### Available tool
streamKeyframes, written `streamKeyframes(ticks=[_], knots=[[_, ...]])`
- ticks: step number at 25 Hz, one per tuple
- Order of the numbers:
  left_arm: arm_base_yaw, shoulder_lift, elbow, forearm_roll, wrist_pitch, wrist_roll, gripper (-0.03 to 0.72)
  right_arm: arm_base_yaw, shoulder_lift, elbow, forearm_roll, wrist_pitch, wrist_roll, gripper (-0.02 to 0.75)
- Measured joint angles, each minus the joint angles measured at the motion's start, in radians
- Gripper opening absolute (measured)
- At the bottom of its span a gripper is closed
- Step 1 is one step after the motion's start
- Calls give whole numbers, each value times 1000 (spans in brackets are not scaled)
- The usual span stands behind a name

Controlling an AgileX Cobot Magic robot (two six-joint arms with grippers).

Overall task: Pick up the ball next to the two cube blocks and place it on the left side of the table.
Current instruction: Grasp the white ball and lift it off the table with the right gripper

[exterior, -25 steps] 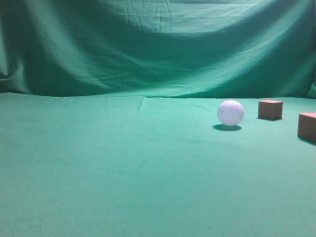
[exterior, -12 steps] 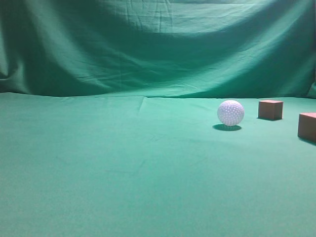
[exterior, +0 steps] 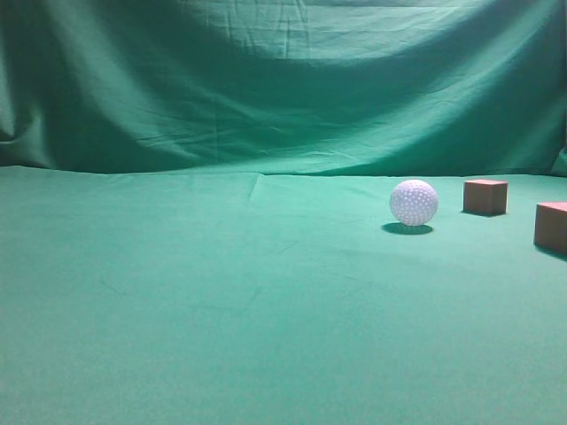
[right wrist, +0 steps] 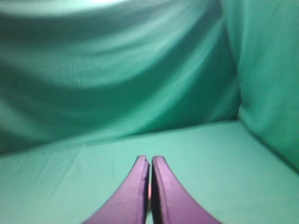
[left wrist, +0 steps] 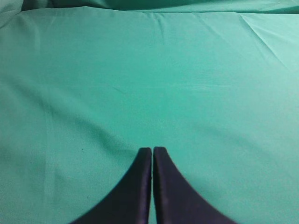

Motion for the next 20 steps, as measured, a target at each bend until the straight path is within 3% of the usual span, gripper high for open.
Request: streamKeyframes(ticks=[4,8,14,20], knots=[[0,0,0,0,0,0,0,10,205,-118,-1,170,-32,0],[0,0,0,0,0,0,0,10,406,-192,-1,244,-165,0],[0,0,0,0,0,0,0,10,760,-429,16,468,-235,0],[0,0,0,0,0,0,0,86,991,-566,14,525,-240,0]])
